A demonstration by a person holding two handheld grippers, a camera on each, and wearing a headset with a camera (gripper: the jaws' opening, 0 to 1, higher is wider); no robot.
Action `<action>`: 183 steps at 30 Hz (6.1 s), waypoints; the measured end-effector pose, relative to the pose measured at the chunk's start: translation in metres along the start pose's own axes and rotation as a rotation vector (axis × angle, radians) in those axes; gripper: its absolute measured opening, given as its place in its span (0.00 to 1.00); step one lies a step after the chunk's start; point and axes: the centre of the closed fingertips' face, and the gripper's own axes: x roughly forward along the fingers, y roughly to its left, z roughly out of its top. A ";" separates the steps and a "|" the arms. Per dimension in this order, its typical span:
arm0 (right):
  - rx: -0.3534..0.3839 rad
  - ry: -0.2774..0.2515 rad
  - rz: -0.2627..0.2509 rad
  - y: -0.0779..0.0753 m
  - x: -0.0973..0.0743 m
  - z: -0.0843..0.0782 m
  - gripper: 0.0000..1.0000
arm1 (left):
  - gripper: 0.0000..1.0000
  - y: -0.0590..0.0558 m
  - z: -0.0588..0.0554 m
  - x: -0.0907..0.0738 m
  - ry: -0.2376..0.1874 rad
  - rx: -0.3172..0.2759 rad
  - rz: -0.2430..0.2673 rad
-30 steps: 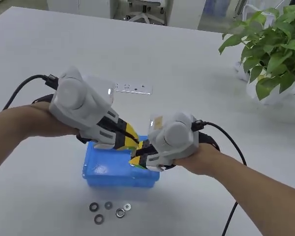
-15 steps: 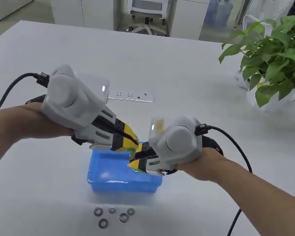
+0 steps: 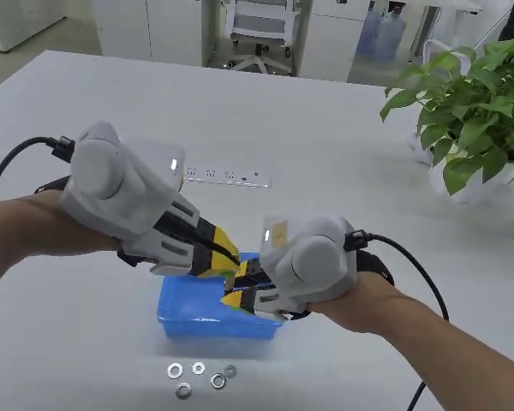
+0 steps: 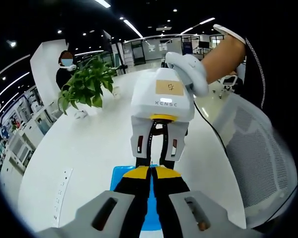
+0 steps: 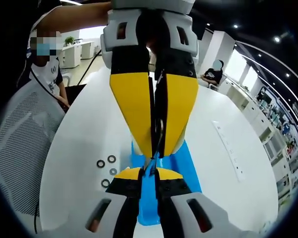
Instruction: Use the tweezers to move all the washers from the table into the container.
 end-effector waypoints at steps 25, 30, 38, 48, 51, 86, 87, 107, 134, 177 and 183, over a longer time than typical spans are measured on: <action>0.050 0.003 0.047 0.051 0.014 -0.018 0.12 | 0.06 -0.044 -0.023 0.012 0.016 -0.035 -0.049; 0.062 -0.003 0.053 0.057 0.018 -0.021 0.12 | 0.06 -0.051 -0.029 0.015 0.019 -0.022 -0.059; 0.081 -0.010 0.058 0.067 0.024 -0.028 0.12 | 0.06 -0.059 -0.037 0.019 0.019 -0.026 -0.074; 0.102 -0.015 0.062 0.074 0.028 -0.036 0.12 | 0.06 -0.066 -0.041 0.028 0.021 -0.034 -0.093; 0.108 -0.012 0.066 0.077 0.029 -0.039 0.12 | 0.06 -0.068 -0.044 0.030 0.022 -0.041 -0.099; 0.125 -0.011 0.085 0.085 0.034 -0.042 0.13 | 0.06 -0.071 -0.050 0.029 0.009 -0.089 -0.091; 0.124 -0.011 0.086 0.085 0.034 -0.042 0.12 | 0.06 -0.071 -0.050 0.029 0.009 -0.089 -0.091; 0.143 -0.001 0.108 0.087 0.034 -0.042 0.10 | 0.06 -0.072 -0.050 0.030 0.016 -0.095 -0.095; 0.136 -0.012 0.084 0.078 0.015 -0.020 0.10 | 0.06 -0.066 -0.027 0.011 0.001 -0.090 -0.066; 0.098 -0.032 -0.004 0.003 -0.002 0.001 0.10 | 0.06 -0.002 0.004 0.000 0.007 -0.007 -0.009; 0.111 -0.037 -0.004 -0.008 0.005 0.000 0.10 | 0.06 0.009 -0.001 0.004 0.009 -0.011 -0.007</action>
